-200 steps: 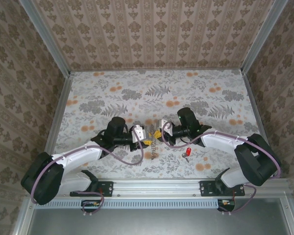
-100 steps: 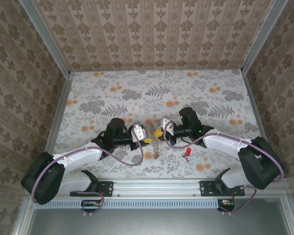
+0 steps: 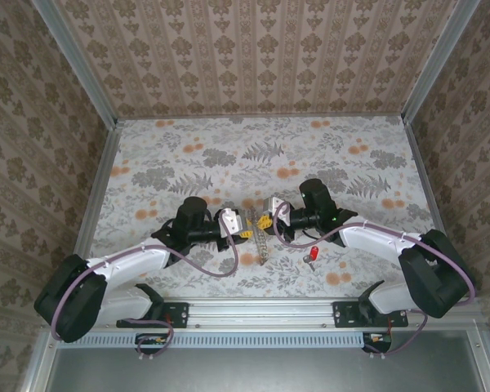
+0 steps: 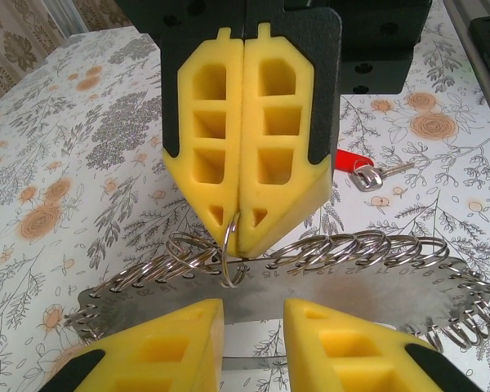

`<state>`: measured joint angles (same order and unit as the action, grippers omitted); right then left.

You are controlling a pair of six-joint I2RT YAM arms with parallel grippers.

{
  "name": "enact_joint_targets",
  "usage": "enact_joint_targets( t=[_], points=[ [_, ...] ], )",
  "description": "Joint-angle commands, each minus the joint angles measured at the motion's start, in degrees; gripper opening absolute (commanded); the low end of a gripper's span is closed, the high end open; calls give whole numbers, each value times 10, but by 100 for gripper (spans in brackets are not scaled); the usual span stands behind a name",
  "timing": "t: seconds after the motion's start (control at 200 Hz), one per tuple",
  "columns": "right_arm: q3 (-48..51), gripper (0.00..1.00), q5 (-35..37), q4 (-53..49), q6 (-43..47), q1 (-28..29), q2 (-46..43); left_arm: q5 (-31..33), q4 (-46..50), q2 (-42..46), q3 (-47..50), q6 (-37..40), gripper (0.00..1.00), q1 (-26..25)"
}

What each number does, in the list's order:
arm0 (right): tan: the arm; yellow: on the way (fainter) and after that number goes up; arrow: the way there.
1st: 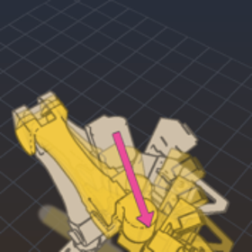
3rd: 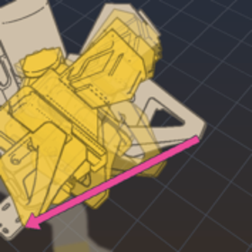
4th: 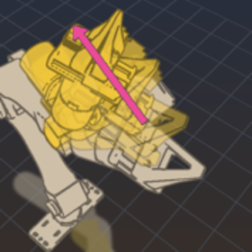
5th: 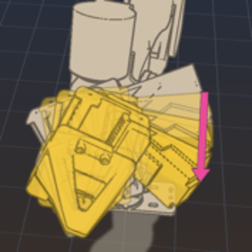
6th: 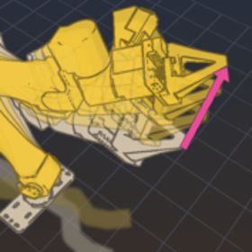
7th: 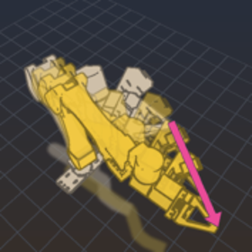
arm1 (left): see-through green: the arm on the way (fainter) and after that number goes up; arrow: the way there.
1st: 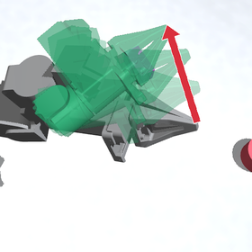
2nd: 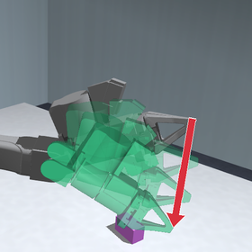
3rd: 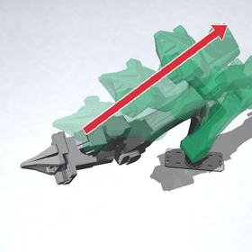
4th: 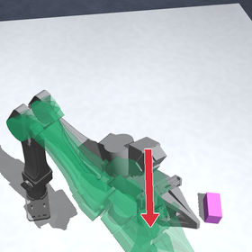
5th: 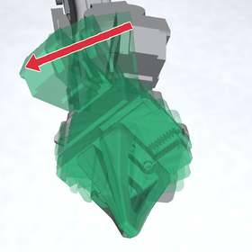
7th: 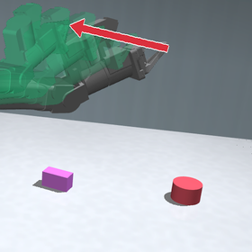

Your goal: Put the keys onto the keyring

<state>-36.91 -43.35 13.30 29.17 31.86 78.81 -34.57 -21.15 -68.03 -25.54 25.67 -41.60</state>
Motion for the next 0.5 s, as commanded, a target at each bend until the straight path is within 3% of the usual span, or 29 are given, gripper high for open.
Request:
enact_joint_targets(
  t=[0.0,0.495],
  points=[
    [0,0,-17,9,-10,-4,-7,-17,-15,3,-12,-6,26,-4],
    [1,0,-35,35,-25,-7,24,-4,-67,-24,-10,-19,27,-7]
  ],
)
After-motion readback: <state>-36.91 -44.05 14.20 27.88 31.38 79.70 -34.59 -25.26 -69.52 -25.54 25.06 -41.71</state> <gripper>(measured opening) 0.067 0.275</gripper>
